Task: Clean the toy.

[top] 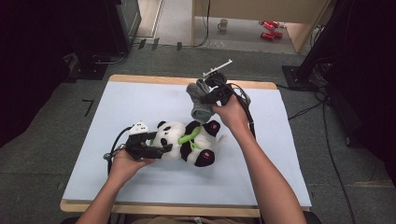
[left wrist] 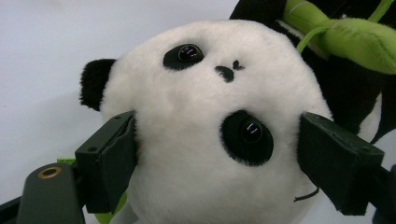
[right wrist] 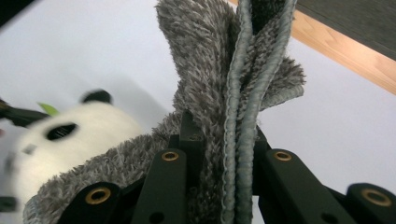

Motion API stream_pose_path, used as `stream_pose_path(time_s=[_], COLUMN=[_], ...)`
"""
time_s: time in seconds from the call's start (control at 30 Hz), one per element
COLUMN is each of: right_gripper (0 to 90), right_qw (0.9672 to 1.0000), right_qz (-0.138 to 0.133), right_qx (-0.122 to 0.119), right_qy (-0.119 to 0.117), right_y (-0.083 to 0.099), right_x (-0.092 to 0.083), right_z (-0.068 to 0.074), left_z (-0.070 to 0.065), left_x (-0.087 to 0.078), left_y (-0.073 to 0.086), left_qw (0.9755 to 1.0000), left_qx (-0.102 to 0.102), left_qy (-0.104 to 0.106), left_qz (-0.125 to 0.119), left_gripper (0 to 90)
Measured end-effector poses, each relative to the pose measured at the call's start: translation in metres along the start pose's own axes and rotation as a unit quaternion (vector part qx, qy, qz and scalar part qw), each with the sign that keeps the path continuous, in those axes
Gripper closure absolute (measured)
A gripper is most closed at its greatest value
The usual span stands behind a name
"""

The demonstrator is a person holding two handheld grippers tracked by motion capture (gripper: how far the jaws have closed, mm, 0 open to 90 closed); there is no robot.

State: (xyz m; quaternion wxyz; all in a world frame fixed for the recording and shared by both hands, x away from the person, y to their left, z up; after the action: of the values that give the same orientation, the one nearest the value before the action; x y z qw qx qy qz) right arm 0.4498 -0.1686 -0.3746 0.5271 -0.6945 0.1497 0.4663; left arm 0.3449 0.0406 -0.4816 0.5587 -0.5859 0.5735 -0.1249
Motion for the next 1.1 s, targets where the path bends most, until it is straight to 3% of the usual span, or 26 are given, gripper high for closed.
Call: stream_pose_path(time_s=[0.07,0.13,0.17,0.2,0.23,0.27,0.3,0.33,0.37,0.4,0.53,0.7,0.73,0.83,0.93,1.03,1.1], right_gripper=[77.8,77.8,77.8,77.8,77.8,77.8,77.8,77.7,77.7,77.5,77.6,77.2,77.0,76.9,77.0,77.6,77.7], right_qw=[1.0000,0.9997,0.9997,0.9991,0.9991,0.9983,0.9983,0.9976,0.9976,0.9967,0.9952,0.9942,0.9944,0.9950,0.9959,0.9968,0.9965], right_qz=[-0.003,-0.007,-0.007,-0.013,-0.013,-0.013,-0.013,-0.010,-0.010,-0.004,0.018,0.050,0.040,0.040,0.040,0.061,0.069], right_qx=[-0.001,-0.011,-0.011,-0.012,-0.012,-0.015,-0.015,-0.018,-0.018,-0.020,-0.034,-0.036,-0.018,-0.013,-0.022,-0.034,-0.037], right_qy=[-0.007,-0.019,-0.019,-0.040,-0.040,-0.055,-0.055,-0.067,-0.067,-0.078,-0.089,-0.088,-0.096,-0.091,-0.078,-0.037,-0.028], right_y=[-0.003,-0.011,-0.011,-0.016,-0.016,-0.020,-0.020,-0.023,-0.023,-0.023,-0.013,0.004,0.008,0.012,0.016,0.022,0.025], right_x=[0.000,0.004,0.004,0.009,0.009,0.016,0.016,0.023,0.023,0.030,0.049,0.068,0.072,0.072,0.073,0.070,0.070], right_z=[0.005,0.023,0.023,0.037,0.037,0.051,0.051,0.065,0.065,0.077,0.096,0.100,0.097,0.091,0.083,0.066,0.060], left_z=[0.000,0.002,0.002,0.003,0.003,0.003,0.003,0.003,0.003,0.003,0.003,0.004,0.005,0.005,0.005,0.004,0.004], left_x=[0.000,-0.001,-0.001,-0.001,-0.001,-0.001,-0.001,-0.001,-0.001,-0.001,-0.001,0.000,-0.001,0.000,0.000,0.000,0.000], left_y=[0.000,0.001,0.001,0.001,0.001,0.001,0.001,0.001,0.001,0.001,0.001,0.002,0.002,0.002,0.002,0.002,0.002], left_qw=[1.0000,0.9999,0.9999,0.9999,0.9999,0.9999,0.9999,0.9999,0.9999,0.9998,0.9999,0.9998,0.9996,0.9996,0.9996,0.9997,0.9997], left_qx=[0.000,-0.003,-0.003,-0.005,-0.005,-0.004,-0.004,-0.004,-0.004,-0.006,-0.003,-0.009,-0.016,-0.017,-0.018,-0.019,-0.020], left_qy=[0.001,0.009,0.009,0.011,0.011,0.011,0.011,0.011,0.011,0.011,0.009,0.010,0.014,0.013,0.010,0.006,0.006], left_qz=[-0.001,-0.009,-0.009,-0.011,-0.011,-0.011,-0.011,-0.012,-0.012,-0.012,-0.013,-0.014,-0.016,-0.017,-0.019,-0.015,-0.014], left_gripper=[16.5,16.3,16.3,16.3,16.3,16.3,16.3,16.3,16.3,16.3,16.2,16.2,16.2,16.3,16.3,16.4,16.4])
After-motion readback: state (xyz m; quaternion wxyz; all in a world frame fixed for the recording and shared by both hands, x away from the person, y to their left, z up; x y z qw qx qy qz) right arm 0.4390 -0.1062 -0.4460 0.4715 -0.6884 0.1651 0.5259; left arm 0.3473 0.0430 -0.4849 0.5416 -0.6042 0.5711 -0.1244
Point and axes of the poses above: each handheld gripper's, and its own axes: x roughly forward along the jaws, y roughly out of its underside, z roughly to its left, the point moved 6 cm from there along x, roughly forward along the jaws, and after that the axes turned 10 degrees about y, right-handed, at the moved point
